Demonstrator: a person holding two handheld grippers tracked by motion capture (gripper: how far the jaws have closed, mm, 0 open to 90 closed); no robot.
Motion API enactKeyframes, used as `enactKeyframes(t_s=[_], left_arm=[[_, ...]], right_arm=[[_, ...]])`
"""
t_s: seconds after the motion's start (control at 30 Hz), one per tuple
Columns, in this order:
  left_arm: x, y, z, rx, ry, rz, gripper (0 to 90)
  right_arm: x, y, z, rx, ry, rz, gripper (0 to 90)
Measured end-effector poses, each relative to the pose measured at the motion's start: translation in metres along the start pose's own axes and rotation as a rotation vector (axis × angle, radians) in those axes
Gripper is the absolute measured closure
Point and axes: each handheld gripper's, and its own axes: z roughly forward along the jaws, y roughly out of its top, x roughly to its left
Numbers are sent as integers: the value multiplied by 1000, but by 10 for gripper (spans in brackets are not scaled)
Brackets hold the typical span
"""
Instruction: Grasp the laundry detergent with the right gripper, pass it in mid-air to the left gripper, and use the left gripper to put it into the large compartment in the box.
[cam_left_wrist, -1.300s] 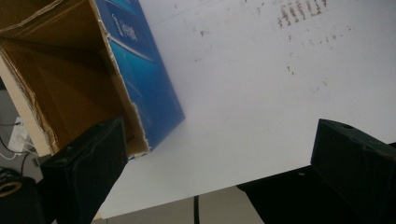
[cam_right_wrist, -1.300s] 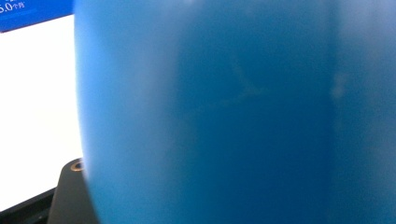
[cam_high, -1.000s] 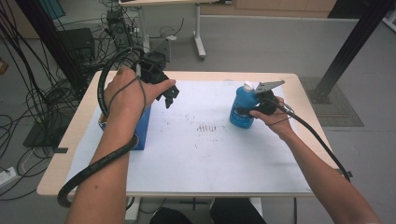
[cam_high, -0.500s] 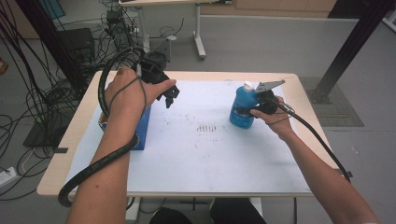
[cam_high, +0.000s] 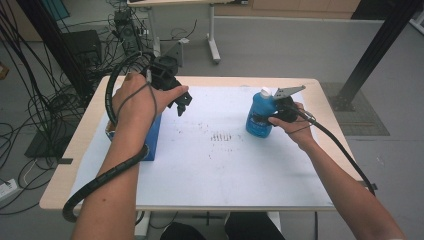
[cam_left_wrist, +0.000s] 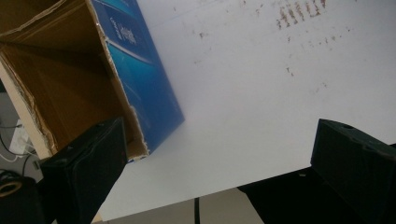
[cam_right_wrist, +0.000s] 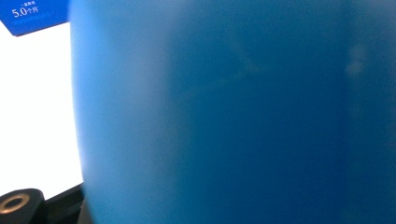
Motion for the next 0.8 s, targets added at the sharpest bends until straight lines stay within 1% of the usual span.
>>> enactKeyframes(t_s=[0.3,0.8], left_arm=[[-1,0,-1,-2,2,2,43],[-1,0,-2,-4,5,4,43]], right_arm=[[0,0,0,-3,4,-6,429],[-1,-1,0,-9,9,-2,435]])
